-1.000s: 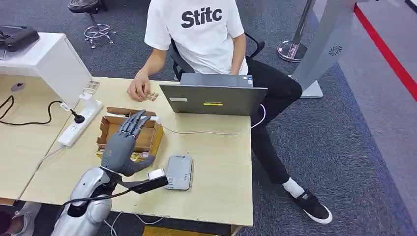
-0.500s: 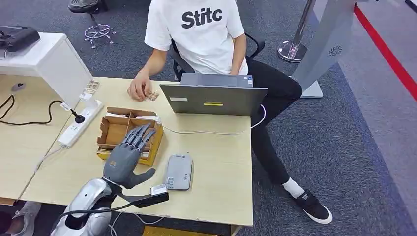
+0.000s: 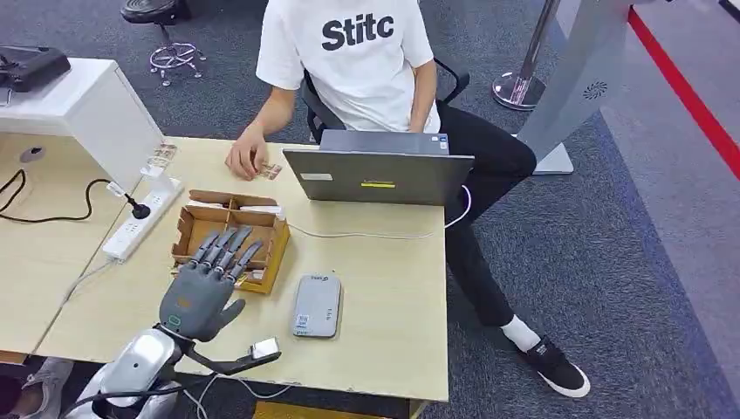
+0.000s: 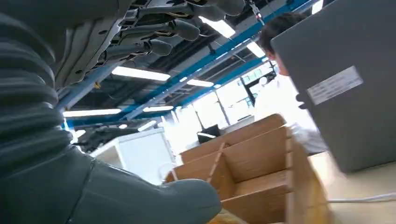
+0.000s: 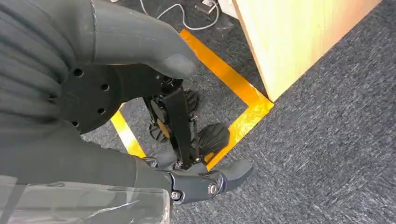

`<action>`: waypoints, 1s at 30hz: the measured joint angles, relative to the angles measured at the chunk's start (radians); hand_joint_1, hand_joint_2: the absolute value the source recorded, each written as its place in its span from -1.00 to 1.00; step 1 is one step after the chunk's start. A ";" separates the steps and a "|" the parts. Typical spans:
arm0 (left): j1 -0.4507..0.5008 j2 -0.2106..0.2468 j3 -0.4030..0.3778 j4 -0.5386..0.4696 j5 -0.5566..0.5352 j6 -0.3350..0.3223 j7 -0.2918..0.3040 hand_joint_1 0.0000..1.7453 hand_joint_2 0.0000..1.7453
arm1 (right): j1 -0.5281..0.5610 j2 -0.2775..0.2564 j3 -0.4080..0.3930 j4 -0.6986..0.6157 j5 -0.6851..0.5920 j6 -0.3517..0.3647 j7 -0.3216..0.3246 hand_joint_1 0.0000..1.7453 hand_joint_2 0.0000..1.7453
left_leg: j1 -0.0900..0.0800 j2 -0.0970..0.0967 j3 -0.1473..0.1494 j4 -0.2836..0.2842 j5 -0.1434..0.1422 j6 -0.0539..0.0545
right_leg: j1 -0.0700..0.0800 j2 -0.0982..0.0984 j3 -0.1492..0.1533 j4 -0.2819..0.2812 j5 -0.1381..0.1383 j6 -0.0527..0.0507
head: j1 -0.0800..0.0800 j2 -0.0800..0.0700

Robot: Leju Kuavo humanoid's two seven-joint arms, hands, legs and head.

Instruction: Pass the card to the sensor for recognition and then transmit it.

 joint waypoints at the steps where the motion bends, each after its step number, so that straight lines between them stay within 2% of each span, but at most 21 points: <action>1: 0.003 0.012 0.008 0.000 -0.005 0.009 0.000 -1.00 1.00 | 0.000 0.000 -0.001 0.000 0.006 0.000 0.000 -1.00 1.00 | 0.000 0.000 0.000 0.000 0.000 0.000 | 0.000 0.000 0.000 0.000 0.000 0.000 | 0.000 0.000; 5: 0.003 0.030 0.037 0.017 0.023 0.021 -0.006 -1.00 1.00 | 0.000 0.000 -0.001 0.000 0.018 -0.003 0.000 -1.00 1.00 | 0.000 0.000 0.000 0.000 0.000 0.000 | 0.000 0.000 0.000 0.000 0.000 0.000 | 0.000 0.000; 15: -0.041 0.032 0.079 0.126 0.038 0.016 -0.020 -1.00 1.00 | -0.001 0.000 -0.001 0.000 0.039 -0.015 0.002 -1.00 1.00 | 0.000 0.000 0.000 0.000 0.000 0.000 | 0.000 0.000 0.000 0.000 0.000 0.000 | 0.000 0.000; 23: -0.104 0.028 0.081 0.235 0.028 0.005 -0.026 -1.00 1.00 | -0.001 0.000 0.000 0.000 0.057 -0.011 0.006 -1.00 1.00 | 0.000 0.000 0.000 0.000 0.000 0.000 | 0.000 0.000 0.000 0.000 0.000 0.000 | 0.000 0.000; 30: -0.123 0.023 0.081 0.276 0.023 0.004 -0.026 -1.00 1.00 | -0.001 0.000 0.000 0.000 0.060 -0.011 0.008 -1.00 1.00 | 0.000 0.000 0.000 0.000 0.000 0.000 | 0.000 0.000 0.000 0.000 0.000 0.000 | 0.000 0.000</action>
